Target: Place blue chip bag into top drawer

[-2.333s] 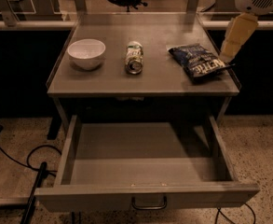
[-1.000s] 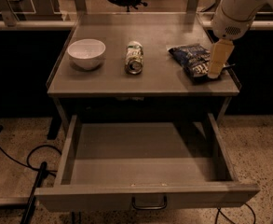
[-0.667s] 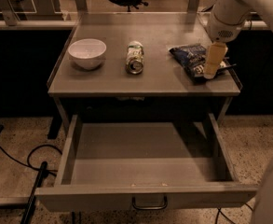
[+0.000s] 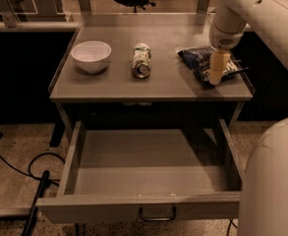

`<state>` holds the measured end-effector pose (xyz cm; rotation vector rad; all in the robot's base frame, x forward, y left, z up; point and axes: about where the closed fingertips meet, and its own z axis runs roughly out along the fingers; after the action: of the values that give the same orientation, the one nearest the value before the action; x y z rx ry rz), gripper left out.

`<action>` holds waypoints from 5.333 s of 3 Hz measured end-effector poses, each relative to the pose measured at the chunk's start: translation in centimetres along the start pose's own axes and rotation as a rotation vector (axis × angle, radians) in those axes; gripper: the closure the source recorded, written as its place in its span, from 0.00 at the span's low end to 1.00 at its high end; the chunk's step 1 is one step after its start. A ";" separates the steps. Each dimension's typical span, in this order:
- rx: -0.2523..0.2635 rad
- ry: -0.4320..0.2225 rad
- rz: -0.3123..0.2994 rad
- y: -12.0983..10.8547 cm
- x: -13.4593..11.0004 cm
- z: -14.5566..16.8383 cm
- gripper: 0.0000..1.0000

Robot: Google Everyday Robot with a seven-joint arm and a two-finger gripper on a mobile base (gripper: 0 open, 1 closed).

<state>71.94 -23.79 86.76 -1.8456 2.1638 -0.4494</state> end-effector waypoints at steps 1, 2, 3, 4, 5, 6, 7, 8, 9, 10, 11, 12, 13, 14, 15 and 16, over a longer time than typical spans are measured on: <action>0.008 0.025 -0.033 -0.7 0.2 1.2 0.00; 0.019 0.052 -0.072 -1.3 0.7 1.8 0.18; 0.019 0.053 -0.074 -1.3 0.8 1.9 0.43; 0.019 0.053 -0.074 -1.3 0.8 1.9 0.64; 0.019 0.053 -0.074 -1.3 0.8 1.9 0.88; 0.018 0.053 -0.073 -1.3 0.7 1.9 1.00; 0.011 0.054 -0.067 -1.4 0.6 2.3 1.00; 0.029 0.075 -0.064 -1.8 0.5 0.4 1.00; 0.045 0.069 -0.059 -2.1 0.5 -2.9 1.00; 0.011 0.062 -0.034 -2.3 1.6 -8.4 1.00; 0.011 0.062 -0.034 -2.3 1.6 -8.4 1.00; 0.051 0.020 -0.032 -2.9 1.1 -10.0 1.00; 0.072 -0.045 -0.030 -2.2 0.6 -12.4 1.00; 0.071 -0.103 -0.024 -0.6 0.6 -15.1 1.00; 0.057 -0.155 -0.034 1.5 0.7 -18.0 1.00; 0.057 -0.155 -0.034 1.5 0.7 -18.0 1.00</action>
Offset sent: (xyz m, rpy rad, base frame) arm 0.0256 -0.0187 -0.0083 -0.1286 -0.0218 0.0749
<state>63.44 -23.13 102.71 -1.8251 2.0006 -0.3582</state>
